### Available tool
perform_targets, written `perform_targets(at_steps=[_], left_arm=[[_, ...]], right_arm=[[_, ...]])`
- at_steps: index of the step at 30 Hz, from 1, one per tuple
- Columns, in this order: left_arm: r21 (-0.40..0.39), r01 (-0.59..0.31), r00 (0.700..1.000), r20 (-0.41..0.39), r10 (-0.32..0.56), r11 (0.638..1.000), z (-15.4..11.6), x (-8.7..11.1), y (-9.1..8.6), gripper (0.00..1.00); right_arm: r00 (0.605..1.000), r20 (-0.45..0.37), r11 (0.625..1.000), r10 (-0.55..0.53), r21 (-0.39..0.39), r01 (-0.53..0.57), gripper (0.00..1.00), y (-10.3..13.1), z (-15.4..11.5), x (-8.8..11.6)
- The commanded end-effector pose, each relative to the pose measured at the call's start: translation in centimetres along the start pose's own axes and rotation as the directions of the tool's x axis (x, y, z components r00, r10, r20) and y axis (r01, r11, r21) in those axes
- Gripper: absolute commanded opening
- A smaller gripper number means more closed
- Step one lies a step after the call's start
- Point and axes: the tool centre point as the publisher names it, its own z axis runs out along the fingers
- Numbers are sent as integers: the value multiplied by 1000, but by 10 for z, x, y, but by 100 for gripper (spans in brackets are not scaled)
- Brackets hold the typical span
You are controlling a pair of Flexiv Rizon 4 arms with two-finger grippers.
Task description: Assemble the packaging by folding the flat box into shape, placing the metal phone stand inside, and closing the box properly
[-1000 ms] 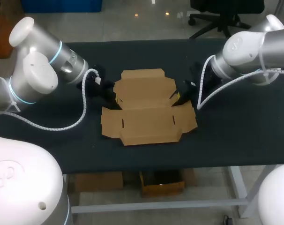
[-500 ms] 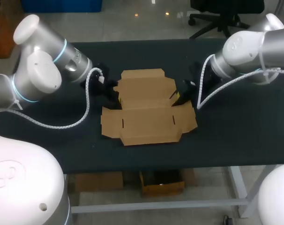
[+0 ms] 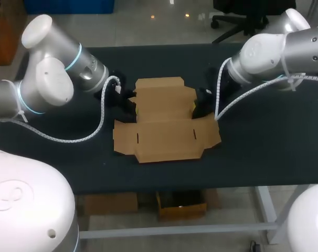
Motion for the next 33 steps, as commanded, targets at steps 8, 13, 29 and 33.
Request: perform_targets(at_steps=[8,13,29,33], left_arm=[[4,20,997,70,-20,1000,10,8,0,0],[-5,24,997,75,-24,1000,13,7,-1,0],[-4,30,989,148,-29,1000,30,11,-5,0],[-6,42,985,168,-40,999,35,9,-5,0]], right_arm=[[999,39,1000,16,9,-16,0,0,7,8],[999,47,1000,17,16,-18,0,0,11,10],[996,89,998,30,56,-35,0,3,26,12],[996,89,997,30,67,-37,0,1,31,10]])
